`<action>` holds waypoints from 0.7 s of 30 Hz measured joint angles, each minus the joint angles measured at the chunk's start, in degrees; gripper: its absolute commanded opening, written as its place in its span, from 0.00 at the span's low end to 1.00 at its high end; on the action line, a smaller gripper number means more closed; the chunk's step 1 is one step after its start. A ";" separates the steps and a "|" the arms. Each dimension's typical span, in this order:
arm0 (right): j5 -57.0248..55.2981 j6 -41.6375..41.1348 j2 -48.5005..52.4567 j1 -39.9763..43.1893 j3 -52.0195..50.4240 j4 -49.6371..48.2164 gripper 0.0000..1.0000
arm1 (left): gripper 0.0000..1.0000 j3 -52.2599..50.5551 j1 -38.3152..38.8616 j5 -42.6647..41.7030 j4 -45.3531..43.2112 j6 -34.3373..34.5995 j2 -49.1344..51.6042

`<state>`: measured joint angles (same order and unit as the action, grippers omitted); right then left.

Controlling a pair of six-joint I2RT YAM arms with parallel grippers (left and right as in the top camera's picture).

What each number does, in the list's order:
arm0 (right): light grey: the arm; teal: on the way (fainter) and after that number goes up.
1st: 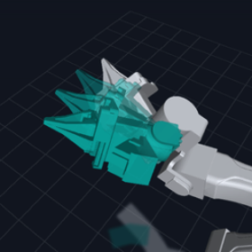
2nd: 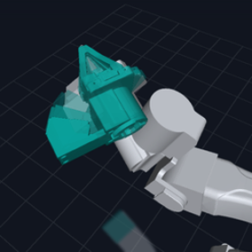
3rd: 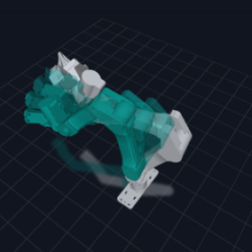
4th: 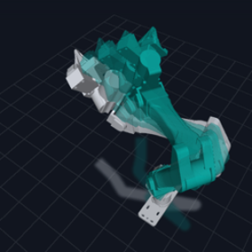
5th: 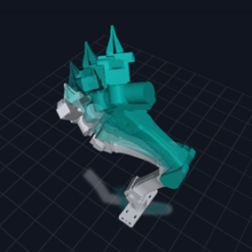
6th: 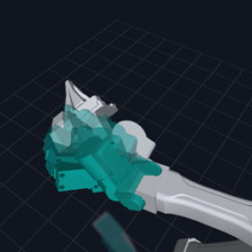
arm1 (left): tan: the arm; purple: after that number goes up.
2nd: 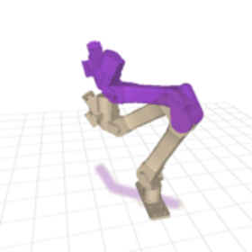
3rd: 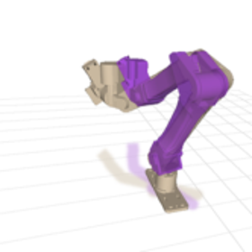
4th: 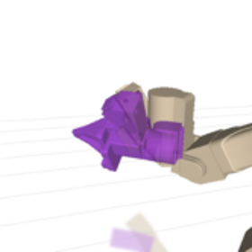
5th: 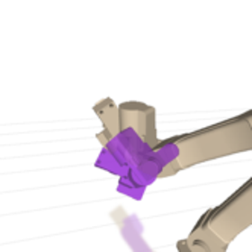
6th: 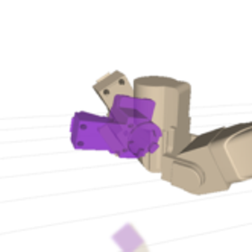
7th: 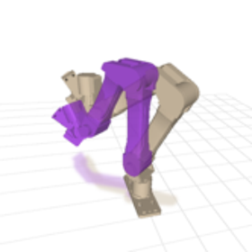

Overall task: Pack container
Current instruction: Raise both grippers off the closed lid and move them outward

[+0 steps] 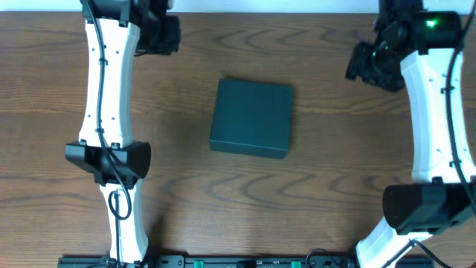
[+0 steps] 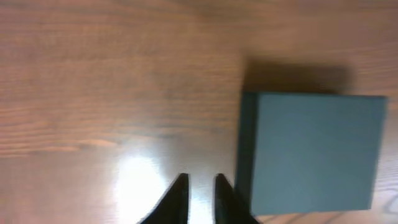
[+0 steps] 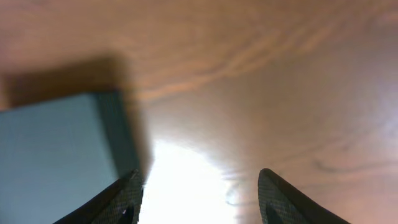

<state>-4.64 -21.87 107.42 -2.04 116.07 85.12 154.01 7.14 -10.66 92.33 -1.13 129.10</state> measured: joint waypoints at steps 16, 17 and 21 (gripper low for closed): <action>-2.60 -1.73 -10.12 -0.42 -31.34 -14.53 0.71 | 0.42 -45.35 -0.68 -1.53 -7.72 -1.81 -11.72; -1.01 -1.99 -10.43 -0.35 -33.92 -17.20 0.71 | 0.49 -49.22 -1.57 -2.91 -11.15 -1.64 -14.95; 5.53 -3.06 -10.08 -0.15 -41.86 -24.79 0.65 | 0.64 -60.59 -6.78 -7.37 -20.83 0.50 -24.04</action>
<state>0.89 -24.93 97.34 -2.20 74.22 60.34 93.43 0.36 -18.02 71.50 -0.62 105.06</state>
